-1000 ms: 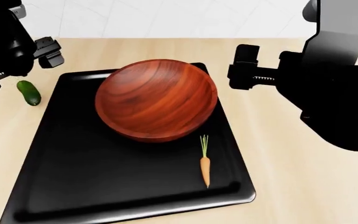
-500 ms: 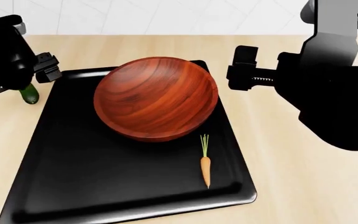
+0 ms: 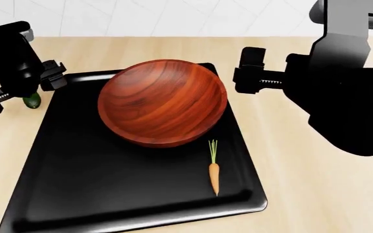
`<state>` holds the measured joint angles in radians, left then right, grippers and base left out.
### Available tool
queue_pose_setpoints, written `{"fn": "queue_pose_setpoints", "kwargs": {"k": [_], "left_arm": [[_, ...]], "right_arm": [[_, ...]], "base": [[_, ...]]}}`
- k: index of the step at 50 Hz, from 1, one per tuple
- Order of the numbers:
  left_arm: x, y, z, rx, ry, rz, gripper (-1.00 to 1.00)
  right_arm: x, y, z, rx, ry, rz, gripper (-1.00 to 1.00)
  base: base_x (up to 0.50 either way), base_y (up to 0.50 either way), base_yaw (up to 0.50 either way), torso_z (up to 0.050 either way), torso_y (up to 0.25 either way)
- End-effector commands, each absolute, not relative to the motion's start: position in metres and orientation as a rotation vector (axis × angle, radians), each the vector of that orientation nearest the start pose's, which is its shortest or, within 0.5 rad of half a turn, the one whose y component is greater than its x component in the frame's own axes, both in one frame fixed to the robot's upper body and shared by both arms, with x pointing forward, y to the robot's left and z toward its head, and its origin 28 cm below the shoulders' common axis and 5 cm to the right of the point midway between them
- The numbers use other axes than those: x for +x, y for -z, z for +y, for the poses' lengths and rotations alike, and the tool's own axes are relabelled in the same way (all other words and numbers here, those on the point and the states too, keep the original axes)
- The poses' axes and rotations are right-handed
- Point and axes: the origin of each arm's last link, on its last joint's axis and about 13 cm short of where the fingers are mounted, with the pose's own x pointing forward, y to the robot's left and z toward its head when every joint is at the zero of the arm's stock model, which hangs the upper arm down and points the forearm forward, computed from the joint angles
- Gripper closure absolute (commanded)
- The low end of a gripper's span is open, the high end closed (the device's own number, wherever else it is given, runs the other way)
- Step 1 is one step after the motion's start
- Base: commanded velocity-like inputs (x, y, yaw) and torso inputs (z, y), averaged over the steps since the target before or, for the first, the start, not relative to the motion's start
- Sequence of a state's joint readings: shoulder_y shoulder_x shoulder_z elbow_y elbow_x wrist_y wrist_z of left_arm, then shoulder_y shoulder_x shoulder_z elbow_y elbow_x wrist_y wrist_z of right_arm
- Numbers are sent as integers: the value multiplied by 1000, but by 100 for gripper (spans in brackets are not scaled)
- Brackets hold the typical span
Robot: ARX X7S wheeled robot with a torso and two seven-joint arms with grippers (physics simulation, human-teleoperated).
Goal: Place the two vegetables and bowl onto the tray for setting up a vegetable dip station.
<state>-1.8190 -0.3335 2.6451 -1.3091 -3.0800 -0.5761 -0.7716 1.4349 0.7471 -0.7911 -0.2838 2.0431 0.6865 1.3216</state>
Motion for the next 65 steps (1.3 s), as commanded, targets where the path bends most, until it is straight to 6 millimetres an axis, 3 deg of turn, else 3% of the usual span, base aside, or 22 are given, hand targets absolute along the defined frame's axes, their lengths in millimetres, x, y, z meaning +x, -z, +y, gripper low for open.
{"fn": "queue_pose_setpoints", "kwargs": {"k": [1, 13, 29, 37, 48, 52, 53, 54, 56, 58, 65], "left_arm": [[399, -279, 299, -347, -775, 758, 100], [398, -283, 300, -364, -782, 762, 100], [396, -309, 309, -316, -833, 666, 100], [391, -347, 315, -282, -826, 535, 100], [371, -408, 326, -256, -655, 333, 100], [348, -433, 328, -242, -563, 206, 100], [346, -420, 325, -208, -547, 248, 100], [334, -401, 337, -190, -611, 331, 100], [317, -403, 326, -113, -540, 279, 100], [299, -422, 311, -164, -425, 212, 100], [255, -422, 306, -74, -321, 188, 100]], "right_arm": [[239, -332, -93, 99, -23, 260, -100], [240, -332, -93, 100, -25, 258, -100], [240, -333, -94, 103, -23, 254, -100], [240, -333, -94, 100, -19, 254, -100], [238, -334, -96, 92, -12, 249, -100], [238, -335, -95, 89, -12, 248, -100], [238, -336, -95, 89, -12, 248, -100], [237, -336, -95, 88, -11, 247, -100], [237, -336, -95, 88, -11, 247, -100], [237, -336, -95, 89, -12, 249, -100], [239, -333, -94, 90, -14, 255, -100]], "base": [[0, 0, 0, 0, 0], [0, 0, 0, 0, -3], [0, 0, 0, -1, -1], [0, 0, 0, 0, 0], [0, 0, 0, 0, 0], [0, 0, 0, 0, 0], [0, 0, 0, 0, 0], [0, 0, 3, 0, 0], [0, 0, 1, 0, 0], [0, 0, 0, 0, 0], [-1, 0, 0, 0, 0]]}}
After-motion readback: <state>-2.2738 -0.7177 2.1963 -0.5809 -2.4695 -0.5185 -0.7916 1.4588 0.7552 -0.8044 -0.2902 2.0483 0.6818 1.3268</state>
